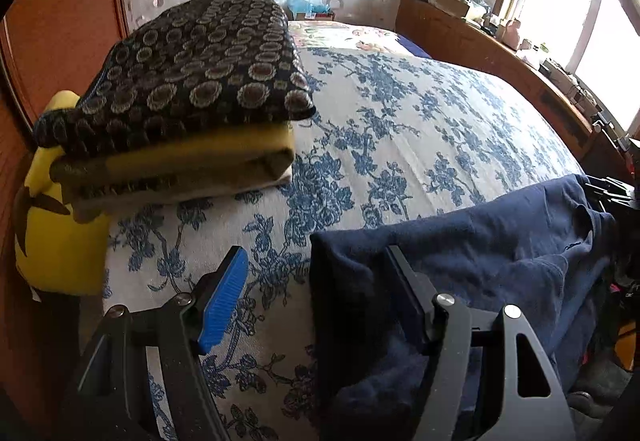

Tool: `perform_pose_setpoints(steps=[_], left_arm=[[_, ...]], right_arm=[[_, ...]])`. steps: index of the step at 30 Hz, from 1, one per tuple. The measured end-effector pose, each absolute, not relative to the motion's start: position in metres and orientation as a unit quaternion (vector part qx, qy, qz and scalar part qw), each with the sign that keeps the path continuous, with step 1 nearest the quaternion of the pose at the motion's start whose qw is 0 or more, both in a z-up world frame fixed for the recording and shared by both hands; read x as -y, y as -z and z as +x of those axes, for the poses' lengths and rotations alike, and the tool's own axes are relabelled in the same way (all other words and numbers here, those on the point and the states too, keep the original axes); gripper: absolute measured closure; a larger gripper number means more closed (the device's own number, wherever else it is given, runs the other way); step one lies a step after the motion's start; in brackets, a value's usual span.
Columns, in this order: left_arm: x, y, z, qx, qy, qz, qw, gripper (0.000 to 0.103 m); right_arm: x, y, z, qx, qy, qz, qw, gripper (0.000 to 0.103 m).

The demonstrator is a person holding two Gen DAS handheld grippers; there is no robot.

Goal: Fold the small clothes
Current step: 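Lift the shirt with both grippers and fold it over onto itself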

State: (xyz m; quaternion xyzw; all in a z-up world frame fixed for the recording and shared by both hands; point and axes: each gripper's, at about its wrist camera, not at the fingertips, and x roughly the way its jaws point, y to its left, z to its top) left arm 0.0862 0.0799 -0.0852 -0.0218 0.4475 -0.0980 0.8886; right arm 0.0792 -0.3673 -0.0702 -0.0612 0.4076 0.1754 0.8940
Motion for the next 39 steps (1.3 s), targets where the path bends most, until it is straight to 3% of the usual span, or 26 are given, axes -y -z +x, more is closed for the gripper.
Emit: perform_pose_setpoints(steps=[5,9,13,15,18,19,22,29,39], left_arm=[[-0.077,0.089,0.083,-0.447,0.106,-0.022,0.888,0.035],[-0.071,0.088,0.082,-0.445,0.13,-0.023,0.886,0.058],[-0.064,0.088,0.079,-0.446,0.144,-0.028,0.883,0.072],[-0.062,0.088,0.077,-0.445,0.15,-0.032,0.882,0.08],[-0.058,0.084,0.072,-0.433,0.149,-0.043,0.888,0.093],[-0.057,0.081,0.068,-0.424,0.148,-0.045,0.892,0.093],[-0.055,0.065,0.048,-0.39,0.145,-0.058,0.907,0.094],[-0.053,-0.01,-0.002,-0.292,0.165,-0.093,0.937,0.095],[-0.042,-0.138,-0.048,-0.147,0.179,-0.047,0.972,0.095]], right_arm=[[0.365,0.077,0.087,-0.416,-0.171,-0.065,0.891,0.043],[0.363,0.081,0.092,-0.416,-0.176,-0.064,0.89,0.042],[0.361,0.083,0.093,-0.416,-0.185,-0.067,0.888,0.043],[0.359,0.084,0.091,-0.415,-0.192,-0.072,0.887,0.048],[0.358,0.083,0.087,-0.414,-0.208,-0.072,0.883,0.068],[0.358,0.083,0.086,-0.415,-0.224,-0.064,0.879,0.083],[0.361,0.081,0.078,-0.408,-0.23,-0.059,0.881,0.09],[0.375,0.006,0.017,-0.309,-0.263,-0.028,0.914,0.092],[0.396,-0.128,-0.069,-0.161,-0.271,-0.034,0.948,0.093]])
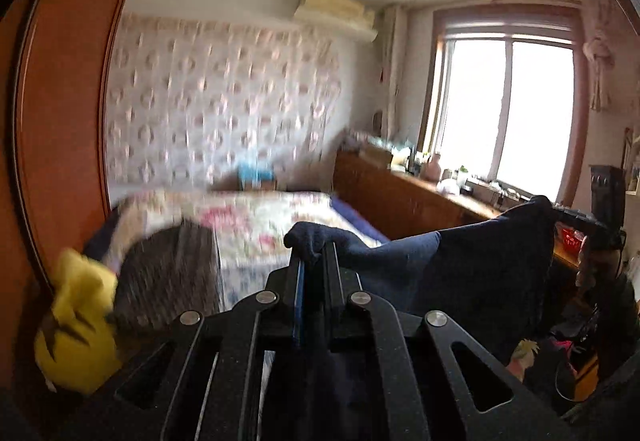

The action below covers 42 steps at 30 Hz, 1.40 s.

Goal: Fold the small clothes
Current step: 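Lift the shirt with both grippers and fold it over onto itself, then lower the folded shirt onto the bed and open both grippers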

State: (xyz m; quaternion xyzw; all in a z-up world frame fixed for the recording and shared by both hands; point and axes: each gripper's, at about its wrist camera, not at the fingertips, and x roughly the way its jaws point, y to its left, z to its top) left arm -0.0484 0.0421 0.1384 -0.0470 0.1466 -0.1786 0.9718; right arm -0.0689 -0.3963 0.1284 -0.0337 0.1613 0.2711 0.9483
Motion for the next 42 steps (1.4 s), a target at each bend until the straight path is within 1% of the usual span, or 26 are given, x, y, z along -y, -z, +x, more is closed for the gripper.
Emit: perform_pose_setpoints(steps=[6,11,16,21,23,25,28,33,36,39,42], left_arm=[[-0.049,-0.198,-0.058,-0.077,0.17,-0.026,0.982,0.095],[-0.058,-0.229,-0.065,-0.038,0.159,-0.016,0.986,0.095],[-0.063,-0.238,-0.053,-0.029,0.149,-0.012,0.988,0.095],[-0.052,-0.23,-0.026,-0.053,0.145,-0.005,0.988,0.095],[-0.046,-0.219,-0.005,-0.072,0.145,-0.006,0.987,0.095],[-0.038,-0.203,0.023,-0.093,0.142,-0.005,0.985,0.095],[-0.022,-0.17,0.075,-0.127,0.136,-0.001,0.983,0.095],[0.007,-0.103,0.174,-0.197,0.123,0.01,0.973,0.095],[0.02,-0.072,0.219,-0.241,0.124,0.001,0.963,0.095],[0.031,-0.053,0.244,-0.259,0.116,0.013,0.959,0.095],[0.04,-0.043,0.259,-0.273,0.115,0.02,0.955,0.095]], right_arm=[[0.402,-0.202,-0.108,-0.083,-0.274,-0.055,0.957,0.093],[0.412,-0.248,-0.139,-0.028,-0.258,-0.074,0.963,0.093],[0.422,-0.267,-0.147,-0.014,-0.236,-0.08,0.968,0.093],[0.411,-0.259,-0.138,-0.036,-0.216,-0.083,0.972,0.093],[0.379,-0.254,-0.123,-0.055,-0.209,-0.088,0.972,0.093],[0.367,-0.254,-0.111,-0.08,-0.2,-0.088,0.973,0.093],[0.361,-0.235,-0.07,-0.119,-0.191,-0.089,0.97,0.093],[0.339,-0.174,0.022,-0.19,-0.169,-0.1,0.962,0.093],[0.326,-0.138,0.074,-0.23,-0.157,-0.096,0.956,0.093],[0.313,-0.121,0.116,-0.265,-0.149,-0.089,0.949,0.093],[0.302,-0.125,0.149,-0.282,-0.14,-0.091,0.945,0.093]])
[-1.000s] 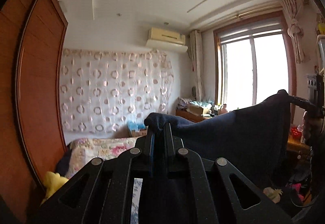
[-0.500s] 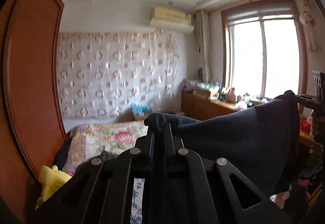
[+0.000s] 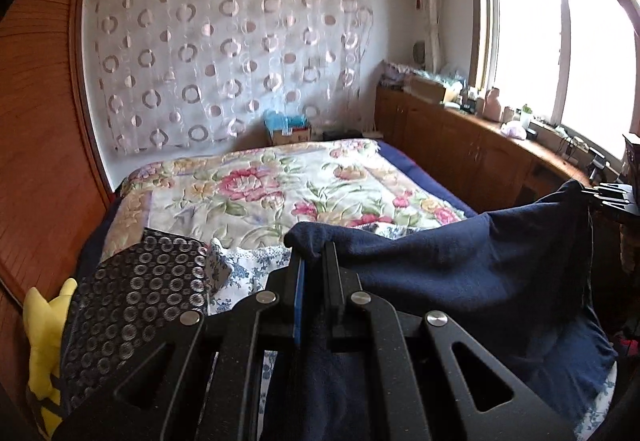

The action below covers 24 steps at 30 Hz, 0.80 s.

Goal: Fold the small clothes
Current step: 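Lower the folded shirt onto the bed and open both grippers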

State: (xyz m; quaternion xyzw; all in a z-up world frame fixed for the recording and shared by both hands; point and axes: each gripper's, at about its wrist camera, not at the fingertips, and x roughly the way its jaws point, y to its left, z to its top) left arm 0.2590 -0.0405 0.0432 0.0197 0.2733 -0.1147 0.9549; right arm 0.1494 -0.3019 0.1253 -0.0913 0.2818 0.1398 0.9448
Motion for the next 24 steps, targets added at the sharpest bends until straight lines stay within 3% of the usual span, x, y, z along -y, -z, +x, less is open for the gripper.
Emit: perform_pose_setpoints(steps=[4,11,13,14,16,21,24], left_arm=[[0.049,-0.03,0.273,-0.287,0.108,0.036,0.951,0.095],[0.048,-0.01,0.279,-0.315,0.104,0.039,0.943,0.089],[0.05,-0.008,0.27,-0.309,0.11,0.045,0.944,0.077],[0.05,-0.007,0.265,-0.306,0.113,0.045,0.944,0.065],[0.049,-0.004,0.253,-0.305,0.122,0.038,0.944,0.055],[0.051,0.011,0.222,-0.32,0.14,0.021,0.937,0.033],[0.054,0.023,0.208,-0.334,0.147,0.016,0.931,0.029]], right_arm=[[0.305,-0.131,0.2,-0.304,-0.137,-0.078,0.94,0.093],[0.327,-0.108,0.21,-0.326,-0.133,-0.062,0.934,0.09],[0.327,-0.104,0.217,-0.326,-0.121,-0.066,0.935,0.076],[0.326,-0.103,0.214,-0.322,-0.115,-0.069,0.937,0.067],[0.326,-0.102,0.203,-0.317,-0.121,-0.064,0.939,0.062],[0.325,-0.088,0.172,-0.324,-0.132,-0.042,0.936,0.059],[0.328,-0.07,0.159,-0.344,-0.129,-0.031,0.93,0.059]])
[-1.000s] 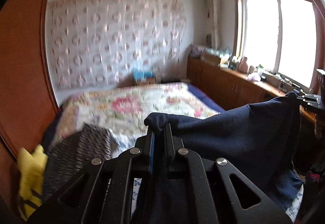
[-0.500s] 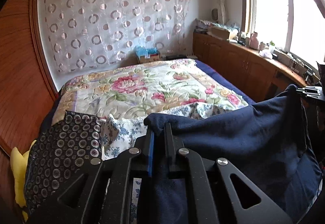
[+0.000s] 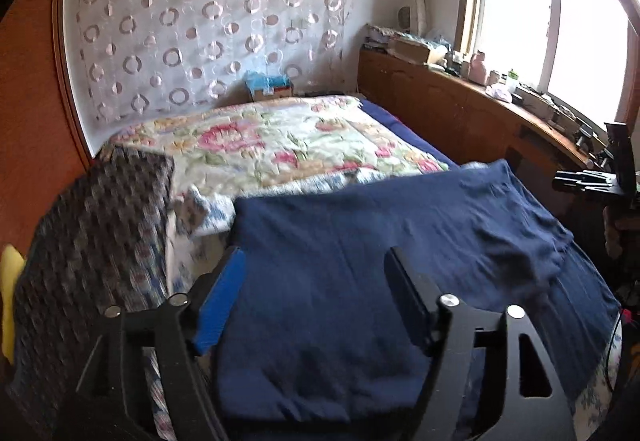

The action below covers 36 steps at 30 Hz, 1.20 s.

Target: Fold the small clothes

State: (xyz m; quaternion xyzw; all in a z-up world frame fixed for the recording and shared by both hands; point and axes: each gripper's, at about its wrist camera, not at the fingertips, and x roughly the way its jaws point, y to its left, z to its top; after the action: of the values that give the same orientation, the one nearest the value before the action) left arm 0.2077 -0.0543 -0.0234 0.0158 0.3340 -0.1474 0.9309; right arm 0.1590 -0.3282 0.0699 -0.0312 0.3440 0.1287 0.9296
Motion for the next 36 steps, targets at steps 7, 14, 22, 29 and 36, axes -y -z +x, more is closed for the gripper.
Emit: perform_pose_setpoints(steps=[7,14,22,29,36], left_arm=[[0.054,0.043,0.179,-0.358,0.131,0.009,0.925,0.029],[0.055,0.056,0.159,-0.381,0.121,0.008,0.917,0.029],[0.043,0.07,0.149,-0.403,0.09,-0.026,0.91,0.029],[0.045,0.081,0.152,-0.419,0.076,-0.039,0.904,0.029],[0.051,0.089,0.172,-0.429,0.051,-0.042,0.901,0.029]], right_arm=[[0.351,-0.055,0.127,-0.387,-0.101,-0.007,0.917,0.059],[0.359,-0.053,0.116,-0.417,-0.098,0.007,0.904,0.059],[0.348,-0.053,0.132,-0.417,-0.104,-0.012,0.903,0.059],[0.349,-0.047,0.13,-0.406,-0.097,-0.03,0.908,0.059],[0.344,-0.043,0.133,-0.405,-0.098,-0.029,0.909,0.059]])
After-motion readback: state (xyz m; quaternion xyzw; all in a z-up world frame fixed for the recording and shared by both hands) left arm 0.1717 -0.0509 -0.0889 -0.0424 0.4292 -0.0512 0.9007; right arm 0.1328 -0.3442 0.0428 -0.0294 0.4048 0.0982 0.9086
